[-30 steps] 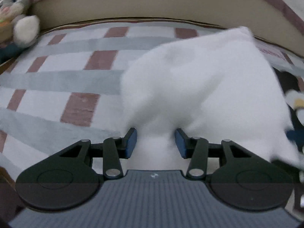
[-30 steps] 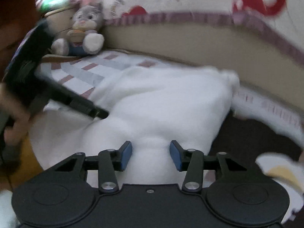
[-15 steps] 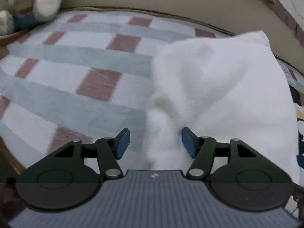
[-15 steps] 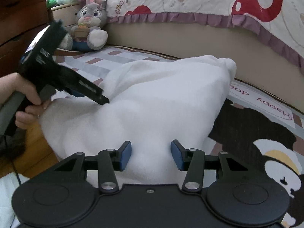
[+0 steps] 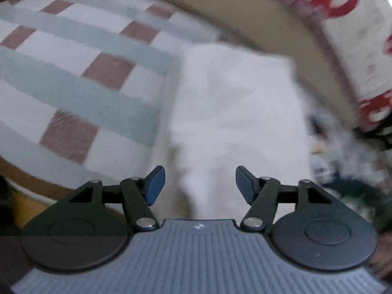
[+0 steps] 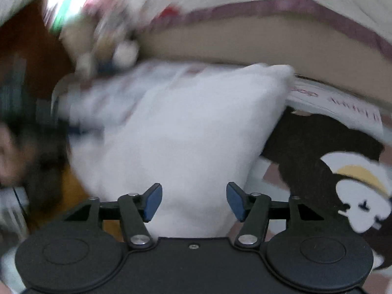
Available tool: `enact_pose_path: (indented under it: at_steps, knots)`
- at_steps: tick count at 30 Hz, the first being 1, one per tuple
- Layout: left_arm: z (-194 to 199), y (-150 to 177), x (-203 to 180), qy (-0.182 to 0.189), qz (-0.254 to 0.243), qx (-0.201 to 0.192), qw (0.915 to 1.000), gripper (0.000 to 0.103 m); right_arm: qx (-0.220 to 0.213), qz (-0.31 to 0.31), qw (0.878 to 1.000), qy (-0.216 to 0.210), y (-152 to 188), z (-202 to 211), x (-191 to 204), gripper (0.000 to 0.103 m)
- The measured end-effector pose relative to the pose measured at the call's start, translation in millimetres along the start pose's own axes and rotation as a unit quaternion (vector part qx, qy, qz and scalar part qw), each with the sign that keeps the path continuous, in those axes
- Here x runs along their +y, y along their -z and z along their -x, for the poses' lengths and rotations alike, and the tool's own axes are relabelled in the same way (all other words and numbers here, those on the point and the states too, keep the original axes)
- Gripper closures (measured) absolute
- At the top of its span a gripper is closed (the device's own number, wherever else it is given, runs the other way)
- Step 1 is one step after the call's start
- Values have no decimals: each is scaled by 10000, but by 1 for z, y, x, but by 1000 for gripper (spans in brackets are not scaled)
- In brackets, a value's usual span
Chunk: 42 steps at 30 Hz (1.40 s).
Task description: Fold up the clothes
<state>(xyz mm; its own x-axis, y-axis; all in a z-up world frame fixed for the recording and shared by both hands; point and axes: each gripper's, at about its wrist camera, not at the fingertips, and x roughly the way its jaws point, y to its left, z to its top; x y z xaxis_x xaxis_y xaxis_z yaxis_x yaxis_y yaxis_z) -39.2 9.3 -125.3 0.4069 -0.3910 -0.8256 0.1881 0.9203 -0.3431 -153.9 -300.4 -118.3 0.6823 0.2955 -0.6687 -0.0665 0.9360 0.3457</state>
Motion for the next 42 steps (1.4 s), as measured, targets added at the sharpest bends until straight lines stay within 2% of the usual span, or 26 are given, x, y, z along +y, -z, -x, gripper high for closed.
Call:
enact_pose_path:
  at_steps: [1,2,3,5,7,10,11,14,16,18,19,21,22,23,25,26,27,28,29,30,32,34,37,40,42]
  knots:
    - [-10,3,0,-291,-138,86,9994,30,-10,-354,9994,-61,-5,-4,-13,34]
    - [-17,5,3,-303,-166,80,9994,25,-21,-707,9974,-122,-11,-8,-26,32]
    - [-23,7,7,-274,-162,67,9995,24,-31,-1059,9942,-182,-16,-12,-39,32]
    - [-27,8,22,76,182,66,9998,22,23,-1546,9878,-192,-24,-20,-58,32]
    - [-30,9,45,506,723,102,9961,20,203,-1591,9870,-129,-25,-30,-63,32]
    - [-31,12,45,742,526,50,9958,19,448,-1386,9893,97,-24,-43,-62,32]
    - [-32,13,42,816,450,48,9956,19,455,-1373,9895,53,-24,-46,-63,32]
    - [-41,13,39,1487,577,137,9871,17,346,-1804,9820,-442,-21,-48,-78,32]
    - [-50,15,37,1874,853,208,9784,11,306,-2264,9699,-837,-19,-57,-92,31]
    - [-53,13,30,1718,821,78,9817,12,379,-2646,9578,-1055,-18,-69,-103,27]
    - [-53,11,28,1622,809,15,9834,17,415,-2834,9510,-1163,-17,-75,-108,26]
    - [-54,0,25,1448,712,-155,9868,40,395,-2737,9537,-1186,-19,-83,-108,19]
    - [-51,-2,21,1362,585,-204,9887,54,379,-2641,9564,-1192,-21,-87,-107,15]
    - [-49,-5,17,1283,443,-262,9904,63,369,-2570,9578,-1237,-24,-94,-107,12]
    - [-38,-8,5,1174,54,-434,9921,69,336,-2594,9557,-1350,-28,-107,-106,11]
    - [-32,-7,-2,1109,-129,-484,9926,71,242,-2477,9587,-1380,-30,-108,-101,15]
    - [-26,-7,-9,1074,-286,-547,9923,72,139,-2332,9622,-1400,-33,-108,-95,33]
    - [-18,-11,-14,1150,-353,-660,9905,73,35,-2186,9654,-1420,-36,-108,-89,42]
    - [-10,-14,-20,1225,-419,-773,9886,73,-192,-1904,9717,-1382,-39,-99,-80,47]
    - [-2,-17,-26,1293,-489,-890,9864,73,-441,-1593,9772,-1332,-42,-90,-71,49]
    - [9,-22,-34,1403,-616,-1076,9823,73,-950,-1380,9765,-1356,-45,-70,-62,50]
    - [10,-24,-32,1483,-589,-1069,9814,73,-1293,-1244,9757,-1258,-48,-56,-58,50]
    - [-11,-23,-31,1250,-550,-809,9873,73,-1244,-1075,9830,-823,-55,-54,-58,49]
    - [-42,-19,-35,826,-645,-350,9939,72,-509,-1040,9929,-271,-57,-77,-63,46]
    - [-41,-13,-38,691,-851,-360,9933,71,-349,-1007,9941,-184,-53,-80,-68,40]
